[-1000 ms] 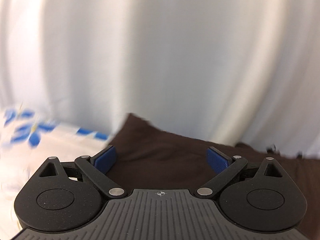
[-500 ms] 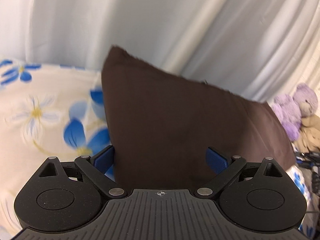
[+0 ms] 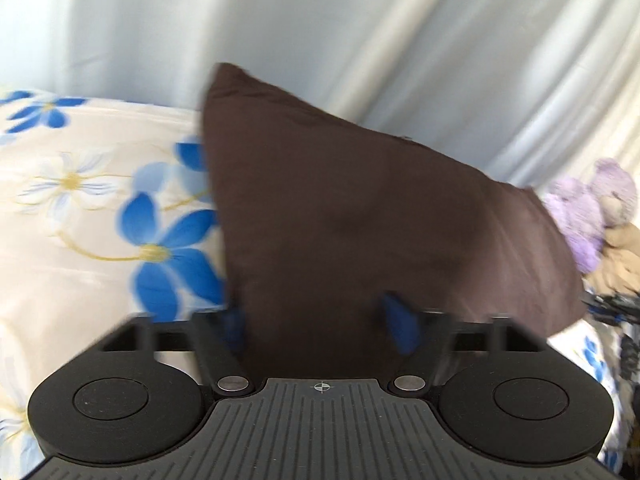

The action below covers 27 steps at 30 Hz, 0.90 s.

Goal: Fold large clothes

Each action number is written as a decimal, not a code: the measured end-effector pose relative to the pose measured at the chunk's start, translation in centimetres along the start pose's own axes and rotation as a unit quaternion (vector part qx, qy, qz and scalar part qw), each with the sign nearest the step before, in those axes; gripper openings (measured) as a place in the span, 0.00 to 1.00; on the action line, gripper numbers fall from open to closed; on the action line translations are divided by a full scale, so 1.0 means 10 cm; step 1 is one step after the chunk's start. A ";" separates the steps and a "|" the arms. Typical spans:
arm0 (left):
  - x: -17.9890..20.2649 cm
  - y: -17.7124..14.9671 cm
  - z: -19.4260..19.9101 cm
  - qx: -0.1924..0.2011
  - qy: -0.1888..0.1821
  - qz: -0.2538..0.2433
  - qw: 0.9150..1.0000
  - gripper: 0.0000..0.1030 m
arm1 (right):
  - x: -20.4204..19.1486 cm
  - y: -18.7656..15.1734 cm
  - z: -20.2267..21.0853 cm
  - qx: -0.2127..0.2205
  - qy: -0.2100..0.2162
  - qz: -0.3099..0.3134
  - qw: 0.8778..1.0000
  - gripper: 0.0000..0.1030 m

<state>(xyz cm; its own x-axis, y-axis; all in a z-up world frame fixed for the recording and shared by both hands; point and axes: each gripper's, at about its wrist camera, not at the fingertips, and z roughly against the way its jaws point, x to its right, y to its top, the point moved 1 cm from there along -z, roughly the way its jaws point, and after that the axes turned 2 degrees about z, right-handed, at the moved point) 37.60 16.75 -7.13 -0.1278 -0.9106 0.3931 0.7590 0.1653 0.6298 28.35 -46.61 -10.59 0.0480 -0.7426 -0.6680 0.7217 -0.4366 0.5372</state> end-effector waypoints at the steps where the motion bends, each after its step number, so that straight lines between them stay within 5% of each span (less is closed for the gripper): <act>1: -0.03 0.01 0.06 0.004 -0.001 0.015 1.000 0.44 | -0.04 0.00 0.02 0.000 -0.005 0.007 1.000 0.25; 6: 0.18 0.12 0.34 0.032 0.002 0.048 0.998 0.27 | -0.28 0.09 0.21 0.011 0.012 0.014 1.000 0.18; 9: 0.35 0.20 0.59 0.044 -0.026 0.058 0.997 0.19 | -0.45 0.15 0.37 0.014 0.038 0.023 0.999 0.16; 13: 0.52 0.12 0.84 0.023 -0.025 0.044 0.998 0.17 | -0.66 0.07 0.64 0.006 0.059 0.045 0.997 0.15; 23: 0.66 -0.68 1.51 -0.026 -0.043 0.100 0.994 0.17 | -0.55 -0.53 1.39 -0.023 0.051 0.015 0.998 0.15; 27: 0.61 -0.97 1.46 -0.048 0.029 0.097 0.994 0.38 | -0.35 -0.72 1.58 -0.022 0.006 -0.010 1.000 0.22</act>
<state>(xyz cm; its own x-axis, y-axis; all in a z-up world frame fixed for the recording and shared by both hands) 20.10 15.13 -1.04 0.0620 -0.8854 0.4608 0.8240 0.3059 0.4769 12.05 -48.88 -3.93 0.0418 -0.7270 -0.6853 0.7521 -0.4286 0.5006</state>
